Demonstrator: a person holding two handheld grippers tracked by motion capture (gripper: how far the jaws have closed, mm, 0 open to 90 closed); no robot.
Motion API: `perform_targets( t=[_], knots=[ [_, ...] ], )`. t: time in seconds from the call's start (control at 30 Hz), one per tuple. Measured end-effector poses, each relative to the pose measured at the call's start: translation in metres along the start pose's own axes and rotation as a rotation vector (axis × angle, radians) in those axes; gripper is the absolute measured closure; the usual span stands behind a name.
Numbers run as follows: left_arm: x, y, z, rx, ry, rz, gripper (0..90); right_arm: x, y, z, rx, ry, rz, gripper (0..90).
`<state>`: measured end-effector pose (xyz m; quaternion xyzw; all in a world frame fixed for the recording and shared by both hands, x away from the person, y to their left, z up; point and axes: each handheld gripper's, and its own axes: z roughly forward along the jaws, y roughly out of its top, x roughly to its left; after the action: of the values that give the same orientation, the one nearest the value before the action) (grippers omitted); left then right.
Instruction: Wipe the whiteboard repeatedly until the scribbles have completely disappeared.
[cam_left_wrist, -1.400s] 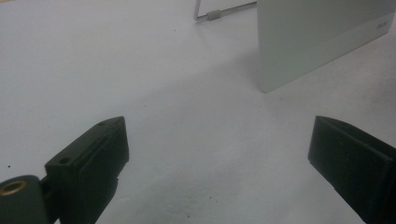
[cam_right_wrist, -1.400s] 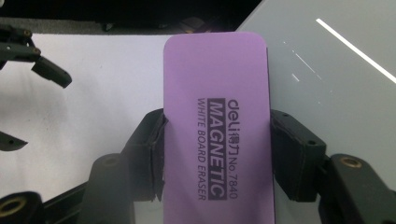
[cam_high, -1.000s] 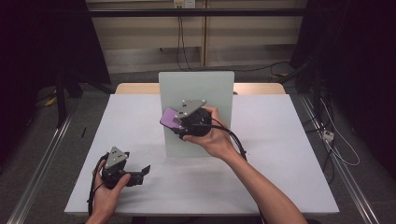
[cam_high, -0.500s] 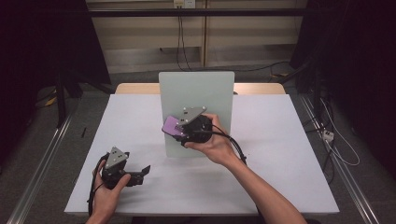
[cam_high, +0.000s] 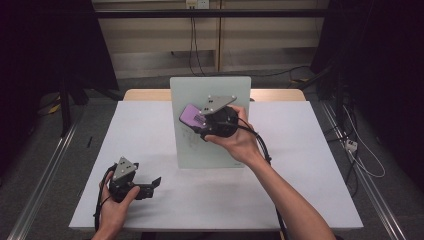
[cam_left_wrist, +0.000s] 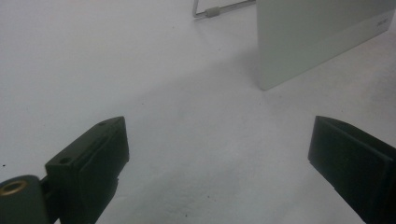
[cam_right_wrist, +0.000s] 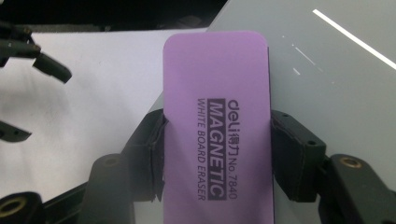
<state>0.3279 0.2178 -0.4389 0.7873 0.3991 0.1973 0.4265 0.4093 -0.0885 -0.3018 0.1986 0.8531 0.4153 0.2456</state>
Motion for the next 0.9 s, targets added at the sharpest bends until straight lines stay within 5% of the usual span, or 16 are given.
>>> perform_targets(
  t=[0.9],
  knots=[
    [-0.001, 0.0, 0.0, 0.01, -0.001, 0.003, 5.2, 0.041, -0.035, 0.037, 0.078, 0.097, -0.038, 42.2]
  ],
)
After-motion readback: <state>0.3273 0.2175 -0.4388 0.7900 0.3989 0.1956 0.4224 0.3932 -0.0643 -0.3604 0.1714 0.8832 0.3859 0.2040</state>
